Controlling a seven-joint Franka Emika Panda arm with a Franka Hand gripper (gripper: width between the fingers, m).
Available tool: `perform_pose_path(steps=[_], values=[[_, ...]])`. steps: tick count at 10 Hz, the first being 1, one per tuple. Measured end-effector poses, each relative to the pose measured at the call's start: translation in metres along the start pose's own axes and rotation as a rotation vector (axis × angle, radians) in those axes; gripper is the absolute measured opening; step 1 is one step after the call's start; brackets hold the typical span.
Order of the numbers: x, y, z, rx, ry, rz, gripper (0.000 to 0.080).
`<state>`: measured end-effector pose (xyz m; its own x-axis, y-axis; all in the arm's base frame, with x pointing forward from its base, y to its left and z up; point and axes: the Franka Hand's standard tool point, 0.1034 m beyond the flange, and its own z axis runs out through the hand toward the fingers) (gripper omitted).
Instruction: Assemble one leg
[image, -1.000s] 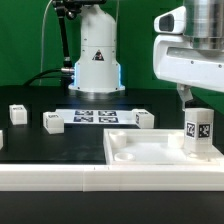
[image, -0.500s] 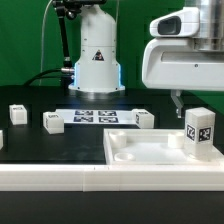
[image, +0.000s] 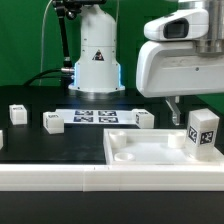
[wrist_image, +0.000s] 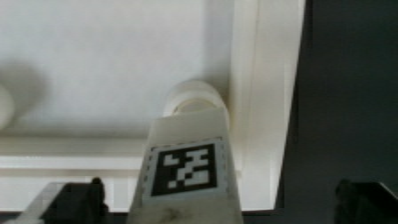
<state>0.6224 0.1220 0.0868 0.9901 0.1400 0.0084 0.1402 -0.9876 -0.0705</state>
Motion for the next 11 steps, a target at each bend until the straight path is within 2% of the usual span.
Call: perform_pose_path(steps=[6,7,8,9,11], values=[[0.0100,0.0009,-0.0032,0.005,-0.019,-0.058,0.0637],[0.0100,0.0009,-0.0032,0.005,-0.019,-0.058,0.0466],[0.0100,0.0011,-0.0032,0.005,-0.019,-0.058,0.0466],[0.0101,0.0016,-0.0032,0.005,-0.018,-0.058,0.0288],[0.0101,0.0016,-0.0032,0.005,-0.018,-0.041,0.0290]])
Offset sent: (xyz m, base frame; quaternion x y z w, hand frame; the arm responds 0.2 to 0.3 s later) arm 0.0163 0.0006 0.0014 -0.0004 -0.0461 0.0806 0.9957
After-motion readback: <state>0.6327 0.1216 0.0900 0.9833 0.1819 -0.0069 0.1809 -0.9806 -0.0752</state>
